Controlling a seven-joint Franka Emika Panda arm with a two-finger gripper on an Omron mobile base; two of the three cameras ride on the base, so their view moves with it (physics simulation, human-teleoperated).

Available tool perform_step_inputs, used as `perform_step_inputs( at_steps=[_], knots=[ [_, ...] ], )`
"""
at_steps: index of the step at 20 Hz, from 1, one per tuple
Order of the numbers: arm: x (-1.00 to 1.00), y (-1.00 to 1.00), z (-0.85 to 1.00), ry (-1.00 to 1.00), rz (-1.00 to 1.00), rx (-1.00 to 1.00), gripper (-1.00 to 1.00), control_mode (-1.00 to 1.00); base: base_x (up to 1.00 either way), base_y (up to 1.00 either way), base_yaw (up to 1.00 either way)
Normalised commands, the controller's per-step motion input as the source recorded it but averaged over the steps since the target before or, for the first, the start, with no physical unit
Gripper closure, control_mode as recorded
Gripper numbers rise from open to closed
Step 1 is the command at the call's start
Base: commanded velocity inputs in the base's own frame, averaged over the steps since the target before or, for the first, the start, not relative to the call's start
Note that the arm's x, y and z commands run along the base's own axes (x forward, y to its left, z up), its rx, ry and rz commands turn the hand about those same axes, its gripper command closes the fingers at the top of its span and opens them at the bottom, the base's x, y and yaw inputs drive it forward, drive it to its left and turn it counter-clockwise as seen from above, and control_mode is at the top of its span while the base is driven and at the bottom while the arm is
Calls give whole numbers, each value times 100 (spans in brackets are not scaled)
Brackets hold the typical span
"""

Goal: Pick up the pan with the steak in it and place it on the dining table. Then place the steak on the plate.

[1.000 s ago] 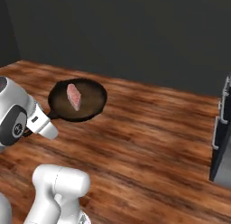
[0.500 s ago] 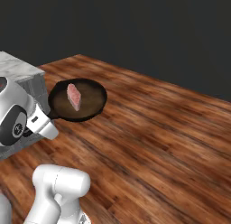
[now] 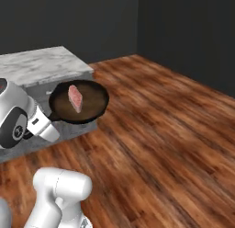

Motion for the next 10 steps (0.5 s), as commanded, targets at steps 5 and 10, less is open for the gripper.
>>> perform_step_inputs(
  at_steps=[5, 10],
  knots=[
    [0, 0, 0, 0, 0, 0, 100, 100, -3, 0, 50],
    [0, 0, 0, 0, 0, 0, 100, 100, -3, 0, 50]
  ],
)
